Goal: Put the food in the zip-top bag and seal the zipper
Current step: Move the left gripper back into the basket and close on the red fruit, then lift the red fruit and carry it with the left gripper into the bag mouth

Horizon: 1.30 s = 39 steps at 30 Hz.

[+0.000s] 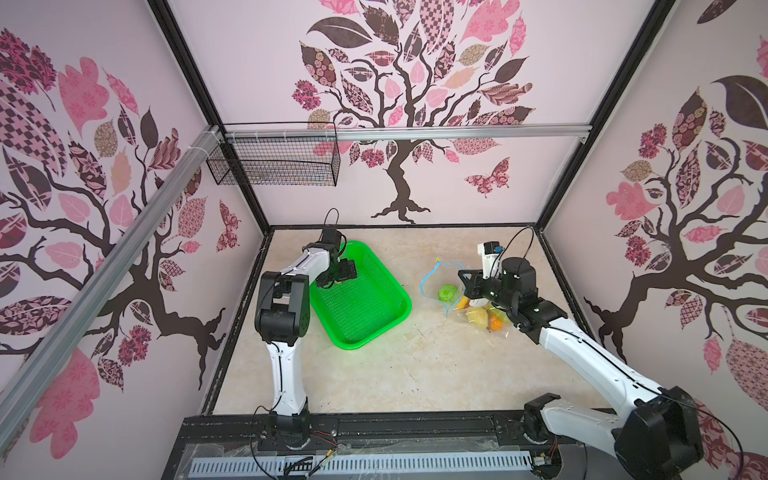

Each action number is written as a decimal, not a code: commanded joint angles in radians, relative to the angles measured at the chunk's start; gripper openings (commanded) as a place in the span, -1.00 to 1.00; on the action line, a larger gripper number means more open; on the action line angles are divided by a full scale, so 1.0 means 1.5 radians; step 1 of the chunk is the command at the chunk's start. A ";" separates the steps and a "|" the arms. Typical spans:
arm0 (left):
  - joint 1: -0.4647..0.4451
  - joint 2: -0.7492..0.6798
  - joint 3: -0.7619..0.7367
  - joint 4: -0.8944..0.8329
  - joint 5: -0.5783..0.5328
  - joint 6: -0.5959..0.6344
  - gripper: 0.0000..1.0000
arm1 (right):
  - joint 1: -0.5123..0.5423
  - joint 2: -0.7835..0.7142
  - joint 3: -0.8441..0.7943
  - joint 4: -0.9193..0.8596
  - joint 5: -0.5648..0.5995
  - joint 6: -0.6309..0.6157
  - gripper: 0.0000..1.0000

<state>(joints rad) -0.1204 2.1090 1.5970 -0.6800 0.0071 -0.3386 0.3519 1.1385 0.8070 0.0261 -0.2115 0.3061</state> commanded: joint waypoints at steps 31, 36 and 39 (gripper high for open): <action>-0.140 -0.263 -0.084 0.060 0.109 0.055 0.08 | -0.001 -0.006 0.021 0.001 0.000 -0.006 -1.00; -0.241 -0.320 -0.098 0.115 0.115 0.077 0.07 | -0.001 -0.001 0.020 0.005 -0.009 -0.003 -1.00; -0.288 -0.333 -0.094 0.144 0.123 0.070 0.07 | -0.001 0.002 0.020 0.008 -0.014 -0.001 -1.00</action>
<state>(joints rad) -0.5213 1.6348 1.4769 -0.5323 0.1688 -0.2523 0.3519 1.1389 0.8070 0.0277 -0.2176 0.3069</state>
